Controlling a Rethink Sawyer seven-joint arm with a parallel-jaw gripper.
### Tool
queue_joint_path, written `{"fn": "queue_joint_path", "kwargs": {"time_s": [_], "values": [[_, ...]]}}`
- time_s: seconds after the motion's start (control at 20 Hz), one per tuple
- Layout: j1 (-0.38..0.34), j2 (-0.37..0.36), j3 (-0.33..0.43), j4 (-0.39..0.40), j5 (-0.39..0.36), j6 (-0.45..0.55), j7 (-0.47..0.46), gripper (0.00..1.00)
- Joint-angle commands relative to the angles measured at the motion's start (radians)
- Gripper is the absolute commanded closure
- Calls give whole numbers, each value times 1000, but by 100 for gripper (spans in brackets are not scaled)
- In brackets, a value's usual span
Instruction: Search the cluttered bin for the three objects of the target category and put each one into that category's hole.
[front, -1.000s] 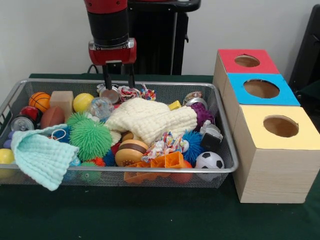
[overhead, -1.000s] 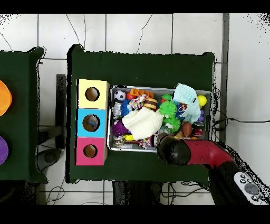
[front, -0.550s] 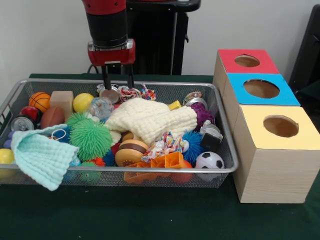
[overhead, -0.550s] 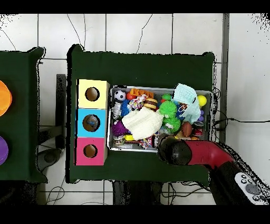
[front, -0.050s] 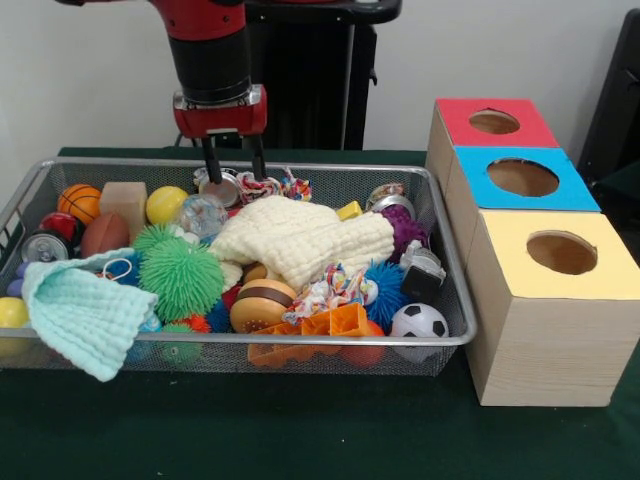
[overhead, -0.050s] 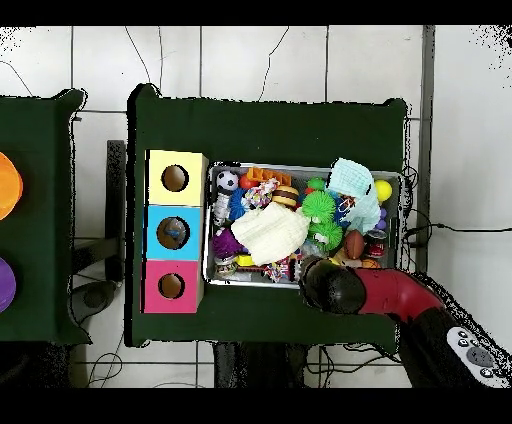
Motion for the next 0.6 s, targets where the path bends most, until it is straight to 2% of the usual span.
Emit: {"fn": "queue_joint_path", "kwargs": {"time_s": [0.05,0.6], "values": [[-44,-19,-2,-30,-29,-39,25,0],[-97,2,11,-41,-52,-65,3,0]]}}
